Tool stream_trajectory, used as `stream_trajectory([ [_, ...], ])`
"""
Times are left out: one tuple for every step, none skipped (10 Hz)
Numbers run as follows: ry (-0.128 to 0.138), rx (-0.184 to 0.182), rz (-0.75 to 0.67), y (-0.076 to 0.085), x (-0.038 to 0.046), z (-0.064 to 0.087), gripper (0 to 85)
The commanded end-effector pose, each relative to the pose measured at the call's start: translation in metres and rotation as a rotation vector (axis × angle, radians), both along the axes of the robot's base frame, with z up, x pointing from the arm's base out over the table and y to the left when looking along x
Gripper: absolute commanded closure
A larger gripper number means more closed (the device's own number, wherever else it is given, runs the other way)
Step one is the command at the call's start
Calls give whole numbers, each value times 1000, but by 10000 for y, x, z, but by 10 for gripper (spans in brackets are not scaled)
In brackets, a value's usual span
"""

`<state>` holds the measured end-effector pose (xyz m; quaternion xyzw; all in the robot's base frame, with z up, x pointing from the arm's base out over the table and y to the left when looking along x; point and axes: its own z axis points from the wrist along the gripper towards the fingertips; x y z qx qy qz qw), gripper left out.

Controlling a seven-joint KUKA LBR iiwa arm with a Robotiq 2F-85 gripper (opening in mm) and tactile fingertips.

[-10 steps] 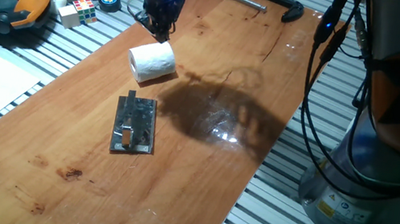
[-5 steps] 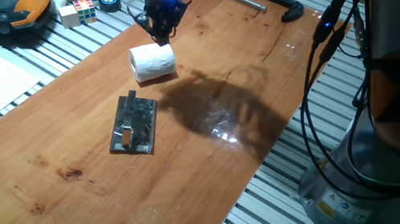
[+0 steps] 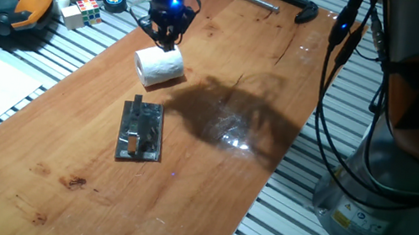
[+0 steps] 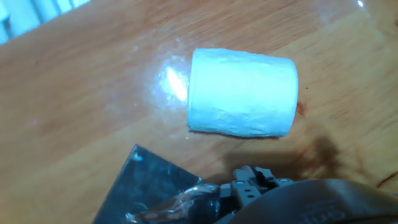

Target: Put the toilet paper on its holder

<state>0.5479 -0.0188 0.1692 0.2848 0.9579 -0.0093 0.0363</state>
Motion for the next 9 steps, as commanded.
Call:
stream_trajectory([
  [-9,10,-354,-5,-2,0,843],
  [-21,15,-413,-21,-12,4,843],
  [-28,20,-469,-36,-8,8,843],
  [-28,25,-529,-43,0,0,843],
  [-31,28,-592,-42,5,-8,843],
  [-30,29,-644,-51,6,-6,843],
  [-24,34,-683,-65,0,-4,843],
  [-23,33,-707,-83,-10,-15,843],
  [-26,25,-730,-101,-19,-21,843],
])
